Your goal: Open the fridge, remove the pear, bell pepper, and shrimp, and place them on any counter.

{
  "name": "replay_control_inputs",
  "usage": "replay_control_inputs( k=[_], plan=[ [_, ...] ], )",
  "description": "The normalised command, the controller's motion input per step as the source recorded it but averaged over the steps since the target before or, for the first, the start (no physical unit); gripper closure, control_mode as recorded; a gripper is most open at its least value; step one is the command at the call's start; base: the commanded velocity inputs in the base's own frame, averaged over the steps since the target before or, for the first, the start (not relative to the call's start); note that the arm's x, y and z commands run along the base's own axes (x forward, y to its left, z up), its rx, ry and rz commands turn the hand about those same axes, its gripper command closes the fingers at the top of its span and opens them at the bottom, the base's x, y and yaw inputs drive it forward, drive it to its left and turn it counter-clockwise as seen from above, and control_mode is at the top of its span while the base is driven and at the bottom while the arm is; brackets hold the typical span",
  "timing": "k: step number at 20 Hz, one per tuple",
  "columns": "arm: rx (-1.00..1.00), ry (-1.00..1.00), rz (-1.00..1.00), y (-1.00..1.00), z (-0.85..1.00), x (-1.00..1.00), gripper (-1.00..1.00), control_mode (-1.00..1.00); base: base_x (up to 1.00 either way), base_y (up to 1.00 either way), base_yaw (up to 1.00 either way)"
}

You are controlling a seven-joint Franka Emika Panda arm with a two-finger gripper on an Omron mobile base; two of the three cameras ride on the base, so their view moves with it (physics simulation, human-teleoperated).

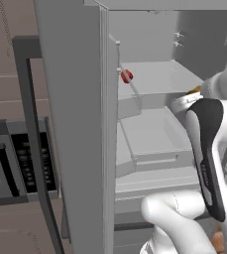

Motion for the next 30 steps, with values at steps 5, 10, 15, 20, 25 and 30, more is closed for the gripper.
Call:
replay_control_inputs(
  k=[5,10,15,20,25,30],
  plan=[
    [0.0,0.04,0.18,0.11,0.0,-0.28,1.0,-1.0,0.0,0.0,0.0],
    [-0.01,0.02,0.03,0.0,0.01,-0.1,1.0,-1.0,0.0,0.0,0.0],
    [0.0,0.0,0.0,0.0,0.0,0.0,1.0,-1.0,0.0,0.0,0.0],
    [0.0,0.0,0.0,0.0,0.0,0.0,1.0,-1.0,0.0,0.0,0.0],
    [0.0,0.0,0.0,0.0,0.0,0.0,1.0,1.0,-0.14,-0.06,0.0],
    [0.0,0.0,0.0,0.0,0.0,0.0,1.0,1.0,-0.87,-0.33,0.0]
  ],
)
